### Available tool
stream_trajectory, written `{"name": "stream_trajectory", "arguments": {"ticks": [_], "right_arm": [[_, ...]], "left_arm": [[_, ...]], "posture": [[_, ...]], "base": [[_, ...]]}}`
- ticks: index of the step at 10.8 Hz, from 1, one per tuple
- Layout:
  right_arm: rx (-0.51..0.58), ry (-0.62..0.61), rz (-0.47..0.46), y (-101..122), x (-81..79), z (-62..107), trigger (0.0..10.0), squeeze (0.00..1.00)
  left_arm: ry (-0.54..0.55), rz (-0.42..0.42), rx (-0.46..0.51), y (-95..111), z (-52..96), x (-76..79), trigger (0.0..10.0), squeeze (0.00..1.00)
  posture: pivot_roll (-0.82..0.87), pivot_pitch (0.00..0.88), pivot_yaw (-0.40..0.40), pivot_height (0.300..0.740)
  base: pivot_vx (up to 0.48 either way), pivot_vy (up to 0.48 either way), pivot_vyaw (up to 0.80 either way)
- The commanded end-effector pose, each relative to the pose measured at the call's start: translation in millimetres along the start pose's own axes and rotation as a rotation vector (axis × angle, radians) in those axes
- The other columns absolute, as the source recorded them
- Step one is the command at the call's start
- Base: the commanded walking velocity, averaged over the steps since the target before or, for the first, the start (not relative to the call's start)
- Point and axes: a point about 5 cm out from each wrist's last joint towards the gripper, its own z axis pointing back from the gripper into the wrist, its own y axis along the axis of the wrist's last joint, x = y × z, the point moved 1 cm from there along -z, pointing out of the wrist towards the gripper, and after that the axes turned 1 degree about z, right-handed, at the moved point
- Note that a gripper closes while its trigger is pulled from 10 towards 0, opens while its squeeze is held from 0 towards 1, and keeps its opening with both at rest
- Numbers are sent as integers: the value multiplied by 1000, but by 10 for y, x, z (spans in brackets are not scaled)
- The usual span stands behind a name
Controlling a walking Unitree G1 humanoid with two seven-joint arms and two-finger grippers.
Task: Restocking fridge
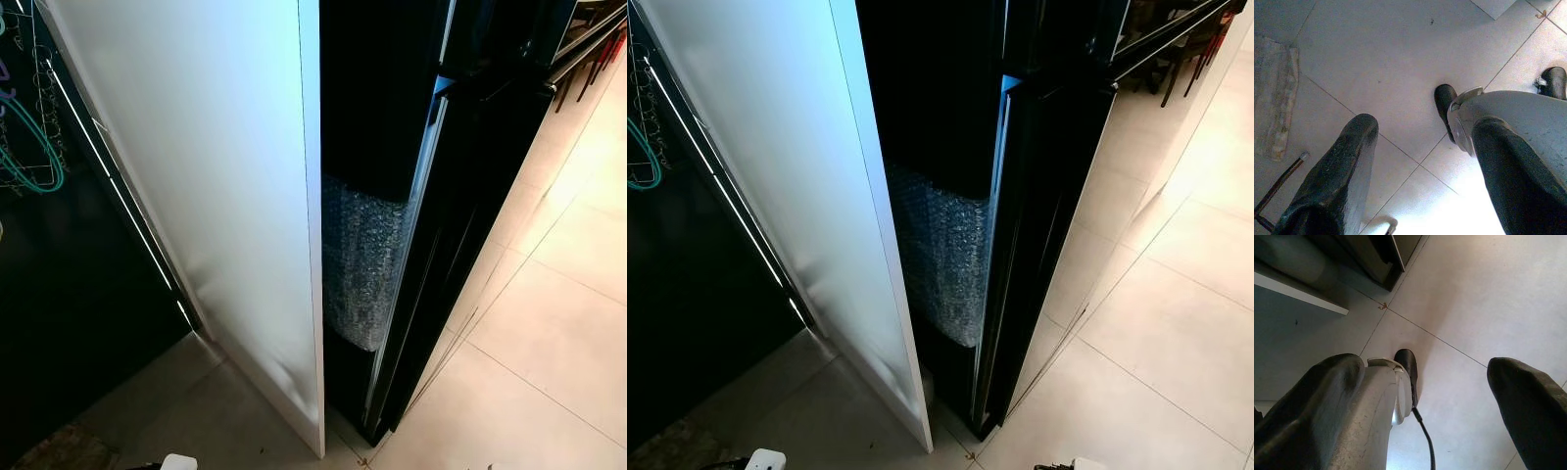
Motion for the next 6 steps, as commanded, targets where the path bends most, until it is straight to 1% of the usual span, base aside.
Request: {"name": "stream_trajectory", "arguments": {"ticks": [1,6], "right_arm": [[10,3,-5,10,-14,-3,10000,0],[10,3,-5,10,-14,-3,10000,0]], "left_arm": [[0,10,-14,-29,5,-10,10000,0],[0,10,-14,-29,5,-10,10000,0]], "posture": [[-20,0,13,740],[-20,0,13,740]], "base": [[0,0,0],[0,0,0]]}}
